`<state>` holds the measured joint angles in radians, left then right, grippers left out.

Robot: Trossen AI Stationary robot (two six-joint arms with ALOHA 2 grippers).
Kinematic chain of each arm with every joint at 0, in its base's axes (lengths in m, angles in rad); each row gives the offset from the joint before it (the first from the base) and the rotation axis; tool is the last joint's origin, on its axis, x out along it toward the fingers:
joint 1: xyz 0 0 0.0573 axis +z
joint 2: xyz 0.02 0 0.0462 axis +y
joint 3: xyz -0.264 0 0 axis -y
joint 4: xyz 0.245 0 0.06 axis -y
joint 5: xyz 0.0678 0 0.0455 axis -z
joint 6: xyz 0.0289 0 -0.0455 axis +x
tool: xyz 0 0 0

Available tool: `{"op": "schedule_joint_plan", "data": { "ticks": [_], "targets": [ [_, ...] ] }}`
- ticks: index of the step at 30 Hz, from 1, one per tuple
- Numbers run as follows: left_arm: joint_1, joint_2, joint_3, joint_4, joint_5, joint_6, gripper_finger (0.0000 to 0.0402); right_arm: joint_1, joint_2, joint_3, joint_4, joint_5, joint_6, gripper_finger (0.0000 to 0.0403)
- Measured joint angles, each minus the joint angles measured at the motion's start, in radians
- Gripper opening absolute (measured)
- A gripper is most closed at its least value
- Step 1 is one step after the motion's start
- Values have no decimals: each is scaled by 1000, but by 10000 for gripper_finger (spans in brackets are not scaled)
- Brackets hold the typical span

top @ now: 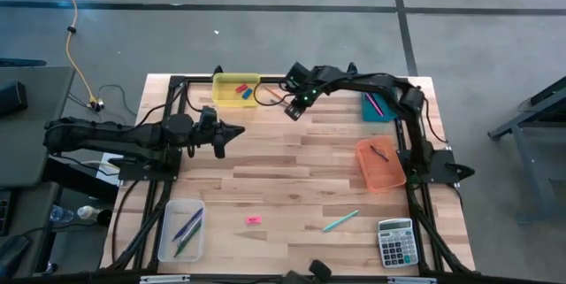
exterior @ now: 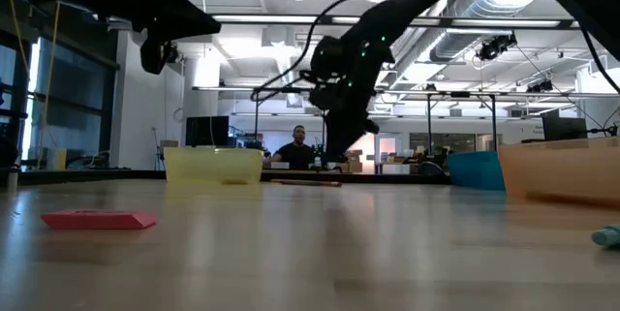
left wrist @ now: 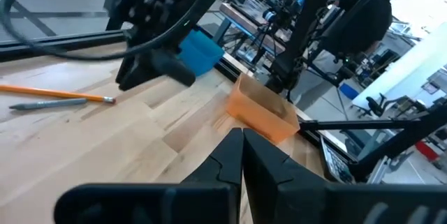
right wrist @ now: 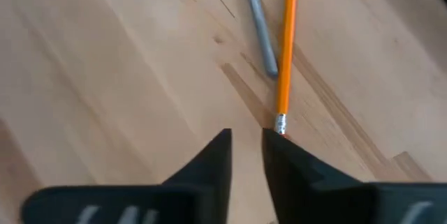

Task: Sort crayons/erasers/pens/pencils in bins
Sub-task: Put the orange pencil into the blue bin

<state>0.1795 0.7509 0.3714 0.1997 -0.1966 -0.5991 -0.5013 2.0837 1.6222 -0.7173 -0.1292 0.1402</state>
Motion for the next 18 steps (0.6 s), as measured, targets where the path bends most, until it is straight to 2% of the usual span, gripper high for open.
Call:
{"op": "schedule_joint_plan", "data": {
  "ticks": [3, 6, 18],
  "targets": [
    [0, 0, 0, 0, -1, -17, 0, -16, 28, 0, 14, 6, 0, 106],
    [0, 0, 0, 0, -1, -18, 0, -31, 54, 0, 44, 16, -7, 123],
    [0, 0, 0, 17, -24, -37, 0, -45, 125, 2, 93, 29, 9, 121]
  ]
}}
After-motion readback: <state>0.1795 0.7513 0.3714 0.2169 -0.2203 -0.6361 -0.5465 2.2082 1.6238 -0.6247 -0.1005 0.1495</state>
